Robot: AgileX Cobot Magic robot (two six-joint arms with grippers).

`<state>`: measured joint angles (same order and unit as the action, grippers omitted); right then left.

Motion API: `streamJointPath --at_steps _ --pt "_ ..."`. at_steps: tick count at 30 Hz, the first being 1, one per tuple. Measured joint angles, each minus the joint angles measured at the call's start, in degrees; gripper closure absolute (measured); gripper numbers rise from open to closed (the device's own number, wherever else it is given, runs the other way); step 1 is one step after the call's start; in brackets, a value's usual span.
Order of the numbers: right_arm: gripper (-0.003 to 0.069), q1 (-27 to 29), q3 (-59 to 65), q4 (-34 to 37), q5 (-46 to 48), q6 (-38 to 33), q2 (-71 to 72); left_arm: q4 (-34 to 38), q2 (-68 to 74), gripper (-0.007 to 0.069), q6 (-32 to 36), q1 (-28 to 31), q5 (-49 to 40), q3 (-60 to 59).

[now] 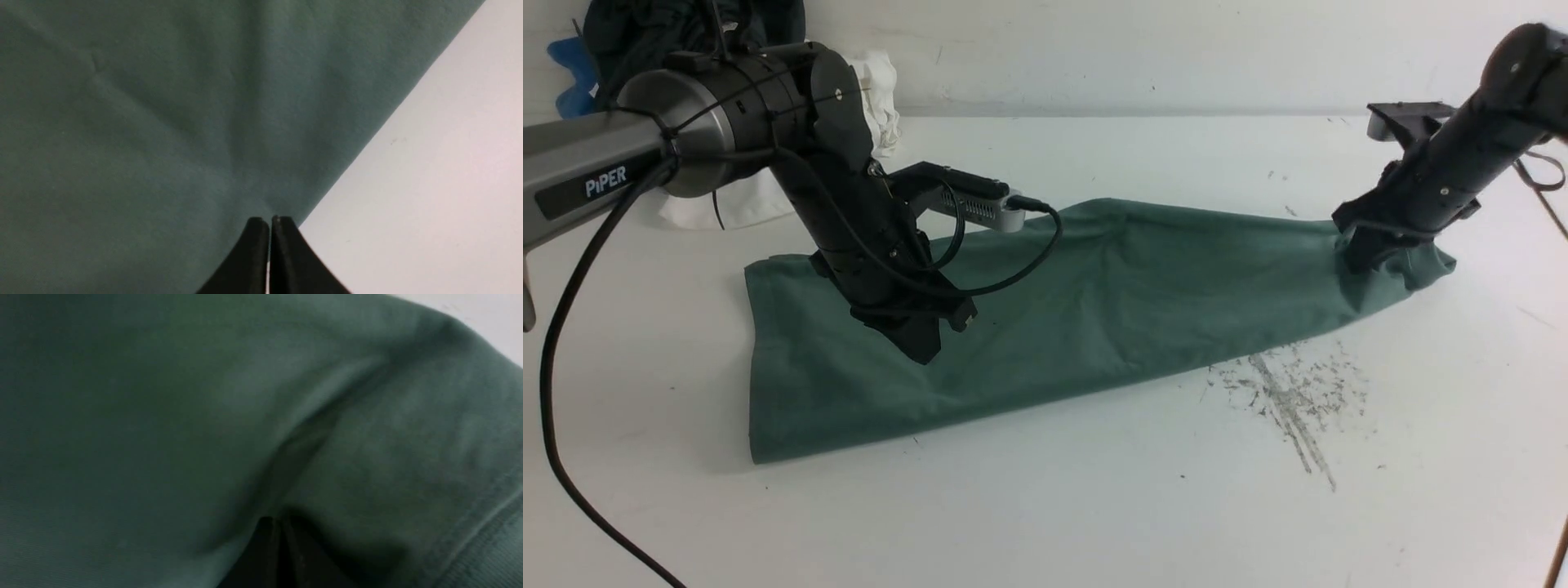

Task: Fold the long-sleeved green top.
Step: Use both arms to drag the lower edge of the fabric forward and fold it over the upper edge

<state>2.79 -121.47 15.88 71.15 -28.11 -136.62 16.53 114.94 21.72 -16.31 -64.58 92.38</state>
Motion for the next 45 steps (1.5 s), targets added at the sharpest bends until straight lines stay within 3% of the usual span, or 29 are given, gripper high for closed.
streamJointPath --at_steps 3,6,11,21,27,33,37,42,45 --pt "0.0669 0.8 0.0 -5.5 -0.1 0.4 -0.6 0.0 0.0 0.0632 0.0 0.0 0.0 0.0" --pt "0.0669 2.5 0.0 -10.5 -4.2 6.5 -1.4 0.0 0.0 0.0632 0.0 0.0 0.0 0.0" --pt "0.0669 3.2 -0.2 -9.8 -10.1 14.3 -1.5 -0.5 0.0 0.0632 0.0 0.0 0.0 0.0" --pt "0.0669 4.2 3.3 -9.7 -4.5 14.5 -1.3 -7.2 -0.9 0.0632 -3.1 0.2 -2.7 -0.3" --pt "0.0669 6.6 19.3 -10.8 -5.8 14.5 8.1 -8.3 -6.2 0.0632 -4.9 2.4 -0.6 -4.5" --pt "0.0669 6.5 46.2 -11.2 -25.5 14.6 26.1 -8.3 -10.0 0.0632 -9.0 4.2 8.8 -14.2" --pt "0.0666 6.5 52.3 -11.1 -33.6 15.8 31.0 -6.4 -10.1 0.0632 -9.8 4.2 16.2 -18.0" --pt "0.0580 6.6 51.4 -11.0 -30.4 16.9 32.6 -5.2 -9.7 0.0632 -9.6 4.2 24.4 -19.4" --pt "0.0407 8.1 50.6 -11.0 -29.5 18.1 32.3 -7.3 -9.5 0.0632 -9.2 4.2 25.7 -18.8"
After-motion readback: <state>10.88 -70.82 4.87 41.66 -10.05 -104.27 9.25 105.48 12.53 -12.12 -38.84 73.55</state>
